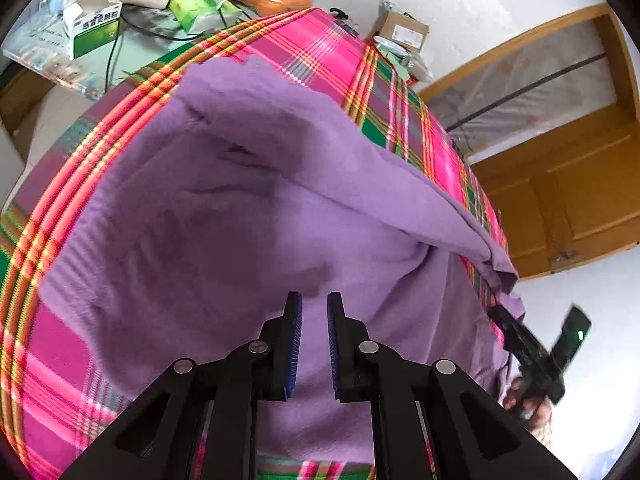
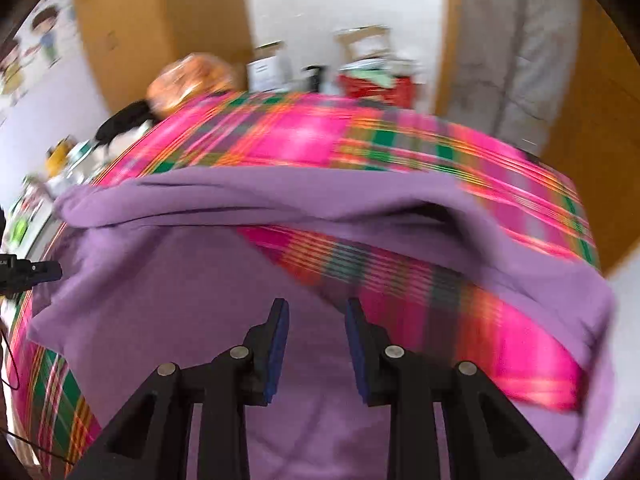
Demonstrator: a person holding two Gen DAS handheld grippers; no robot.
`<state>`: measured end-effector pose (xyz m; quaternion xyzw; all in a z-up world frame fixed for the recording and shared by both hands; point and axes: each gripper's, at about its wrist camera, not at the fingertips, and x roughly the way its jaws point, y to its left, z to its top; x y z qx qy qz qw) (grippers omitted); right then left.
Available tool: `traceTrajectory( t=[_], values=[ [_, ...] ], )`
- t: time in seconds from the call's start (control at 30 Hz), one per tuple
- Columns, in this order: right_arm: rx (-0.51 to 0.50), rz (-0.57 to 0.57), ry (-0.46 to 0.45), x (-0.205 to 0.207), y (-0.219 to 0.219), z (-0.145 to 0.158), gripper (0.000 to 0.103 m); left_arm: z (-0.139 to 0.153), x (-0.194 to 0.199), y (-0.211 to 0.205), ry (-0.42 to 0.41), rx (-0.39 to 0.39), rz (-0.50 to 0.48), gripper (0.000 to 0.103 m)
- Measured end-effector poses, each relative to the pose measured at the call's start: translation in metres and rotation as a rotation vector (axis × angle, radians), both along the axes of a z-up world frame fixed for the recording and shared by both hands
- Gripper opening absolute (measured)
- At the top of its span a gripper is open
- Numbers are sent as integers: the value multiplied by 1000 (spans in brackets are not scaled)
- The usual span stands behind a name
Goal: Fold clothes
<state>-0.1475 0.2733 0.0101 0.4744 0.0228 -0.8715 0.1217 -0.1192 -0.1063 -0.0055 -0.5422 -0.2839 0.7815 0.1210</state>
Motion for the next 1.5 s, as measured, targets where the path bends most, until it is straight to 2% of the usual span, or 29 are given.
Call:
traceTrajectory(
  t=[0.1, 0.23, 0.37, 0.7, 0.8, 0.9, 0.97, 1.03, 1.27, 1.5],
  values=[
    [-1, 45, 2, -22, -27, -10, 36, -1, 1, -9, -6, 1, 16, 11],
    [-44, 73, -25, -45, -42, -18, 48, -5, 0, -15, -11, 1, 19, 11],
    [-53, 110, -26, -54, -55, -18, 53, -8, -2, -19, -19, 6, 22, 11],
    [15, 151, 16, -55, -92, -21, 55, -10, -6, -19, -13, 15, 22, 13],
    [24, 155, 19, -52, -95, -20, 48, -10, -7, -19, -12, 21, 24, 16],
    [26, 162, 16, -48, -97, -19, 35, -9, -7, -20, -12, 19, 22, 16],
    [22, 179, 12, -43, -99, -18, 15, -9, -7, -21, -11, 18, 23, 16],
    [18, 196, 8, -39, -100, -18, 8, -9, -6, -22, -13, 21, 27, 16],
    [-136, 171, -67, -21, -75, -16, 6, -7, -1, -28, -13, 19, 42, 16],
    [-225, 133, -70, 14, -47, -5, 6, -6, 3, -30, -15, 8, 57, 16]
  ],
)
